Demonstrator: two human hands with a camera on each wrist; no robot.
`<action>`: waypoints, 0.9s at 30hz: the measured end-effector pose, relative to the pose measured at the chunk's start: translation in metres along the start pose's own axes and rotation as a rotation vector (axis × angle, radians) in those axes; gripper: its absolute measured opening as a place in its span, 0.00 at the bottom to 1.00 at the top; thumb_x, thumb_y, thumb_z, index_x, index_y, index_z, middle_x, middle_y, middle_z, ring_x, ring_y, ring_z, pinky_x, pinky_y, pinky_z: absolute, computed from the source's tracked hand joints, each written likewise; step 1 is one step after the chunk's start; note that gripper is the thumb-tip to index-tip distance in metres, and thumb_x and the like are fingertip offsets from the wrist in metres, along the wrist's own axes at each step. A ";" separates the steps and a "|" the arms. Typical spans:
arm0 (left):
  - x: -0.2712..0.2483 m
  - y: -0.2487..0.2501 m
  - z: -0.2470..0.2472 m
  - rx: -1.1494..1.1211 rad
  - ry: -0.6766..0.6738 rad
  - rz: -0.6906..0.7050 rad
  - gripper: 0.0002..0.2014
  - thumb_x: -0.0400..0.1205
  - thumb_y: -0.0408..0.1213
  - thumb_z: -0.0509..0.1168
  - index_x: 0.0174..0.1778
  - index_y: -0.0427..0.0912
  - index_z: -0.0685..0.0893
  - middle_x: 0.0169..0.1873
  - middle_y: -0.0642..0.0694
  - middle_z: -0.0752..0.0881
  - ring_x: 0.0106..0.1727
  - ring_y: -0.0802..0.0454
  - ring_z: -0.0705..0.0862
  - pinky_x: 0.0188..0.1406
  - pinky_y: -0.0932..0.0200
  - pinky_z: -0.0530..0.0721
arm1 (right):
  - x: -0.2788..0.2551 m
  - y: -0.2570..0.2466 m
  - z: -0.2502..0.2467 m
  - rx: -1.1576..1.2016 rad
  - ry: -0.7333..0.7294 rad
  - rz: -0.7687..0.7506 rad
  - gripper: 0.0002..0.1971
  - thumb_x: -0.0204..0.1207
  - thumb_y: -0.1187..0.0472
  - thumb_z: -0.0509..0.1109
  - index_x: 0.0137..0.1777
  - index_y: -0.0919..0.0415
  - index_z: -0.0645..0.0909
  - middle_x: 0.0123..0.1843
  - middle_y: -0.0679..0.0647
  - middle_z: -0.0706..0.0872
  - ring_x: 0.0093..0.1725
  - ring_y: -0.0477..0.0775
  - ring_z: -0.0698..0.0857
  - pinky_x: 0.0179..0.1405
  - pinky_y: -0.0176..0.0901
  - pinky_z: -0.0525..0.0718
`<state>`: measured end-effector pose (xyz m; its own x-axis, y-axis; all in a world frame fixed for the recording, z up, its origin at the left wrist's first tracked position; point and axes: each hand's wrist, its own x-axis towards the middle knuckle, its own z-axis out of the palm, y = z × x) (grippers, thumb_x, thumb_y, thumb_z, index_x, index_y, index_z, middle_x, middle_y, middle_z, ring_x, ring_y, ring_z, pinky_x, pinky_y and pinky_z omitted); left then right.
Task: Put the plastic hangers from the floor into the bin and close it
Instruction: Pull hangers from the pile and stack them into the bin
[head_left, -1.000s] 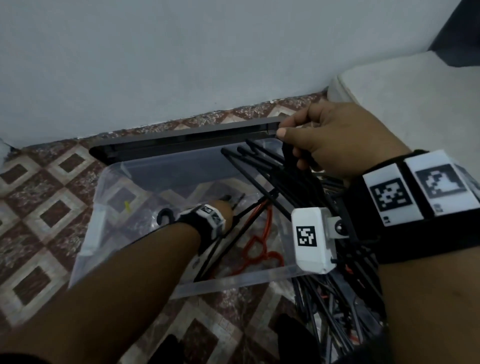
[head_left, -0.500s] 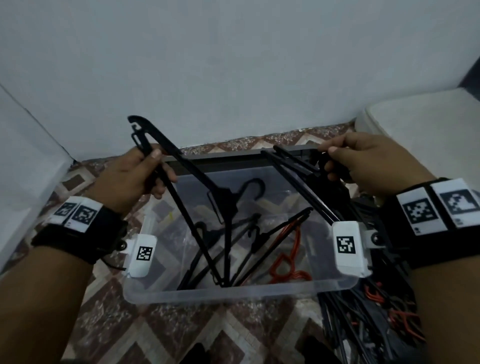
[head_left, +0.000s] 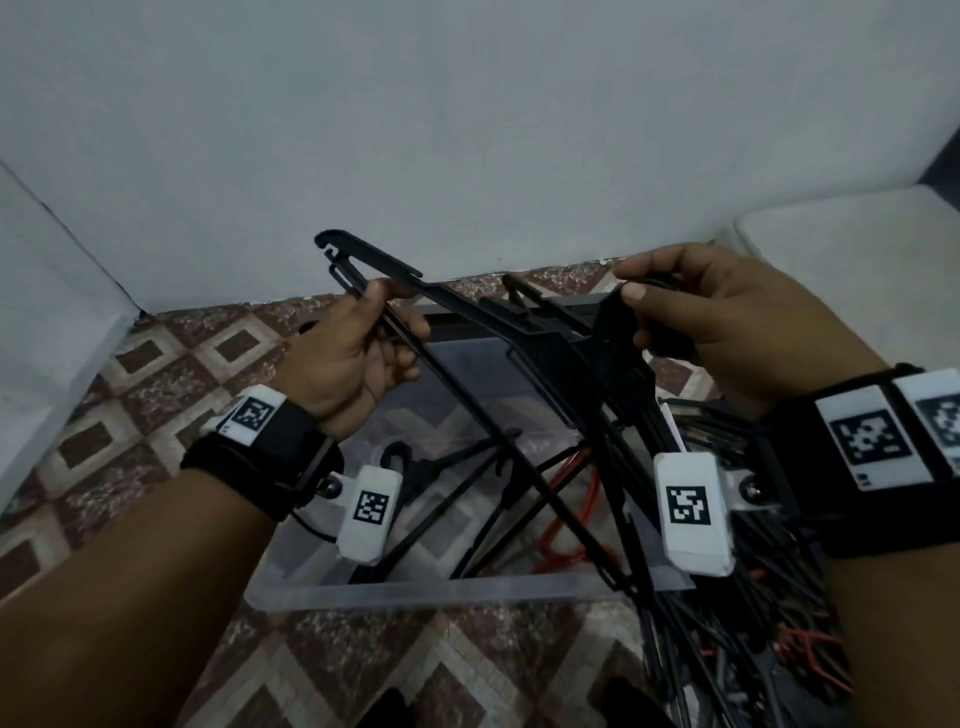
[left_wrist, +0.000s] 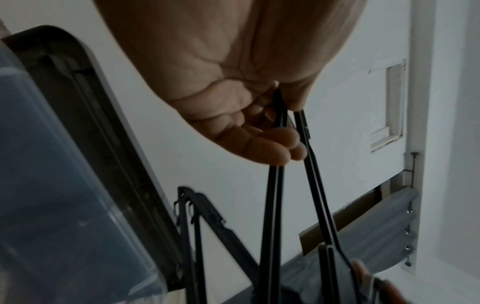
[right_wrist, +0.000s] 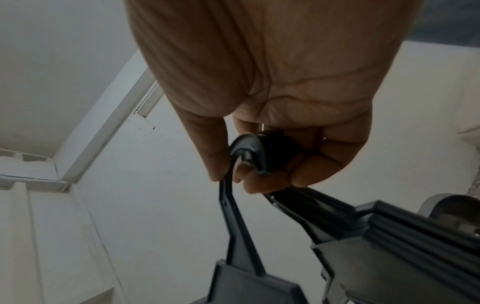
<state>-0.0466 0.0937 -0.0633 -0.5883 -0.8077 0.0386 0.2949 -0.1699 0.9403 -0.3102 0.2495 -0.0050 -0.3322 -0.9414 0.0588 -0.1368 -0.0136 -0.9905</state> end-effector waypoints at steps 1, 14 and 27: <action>0.003 -0.007 0.000 -0.018 0.020 -0.032 0.13 0.84 0.52 0.59 0.54 0.49 0.83 0.39 0.45 0.88 0.27 0.56 0.82 0.29 0.59 0.85 | 0.000 0.000 -0.001 0.007 -0.010 -0.014 0.06 0.77 0.64 0.74 0.49 0.52 0.88 0.37 0.48 0.89 0.31 0.47 0.84 0.31 0.33 0.82; 0.058 -0.154 0.023 1.613 -0.546 -0.528 0.18 0.77 0.65 0.62 0.44 0.53 0.82 0.42 0.53 0.85 0.38 0.56 0.81 0.37 0.63 0.77 | 0.003 0.011 -0.005 -0.382 0.076 -0.032 0.04 0.74 0.57 0.77 0.48 0.49 0.86 0.43 0.48 0.91 0.31 0.46 0.85 0.37 0.43 0.85; 0.109 -0.295 0.093 1.720 -0.529 -0.352 0.22 0.81 0.50 0.66 0.70 0.56 0.69 0.61 0.40 0.81 0.58 0.37 0.82 0.58 0.41 0.83 | 0.016 0.034 -0.033 -0.148 0.261 0.077 0.02 0.72 0.55 0.75 0.42 0.52 0.87 0.27 0.46 0.87 0.28 0.48 0.86 0.35 0.49 0.89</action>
<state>-0.2675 0.1086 -0.3055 -0.6937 -0.5669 -0.4444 -0.6886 0.7029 0.1782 -0.3515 0.2449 -0.0331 -0.5728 -0.8190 0.0334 -0.2303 0.1216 -0.9655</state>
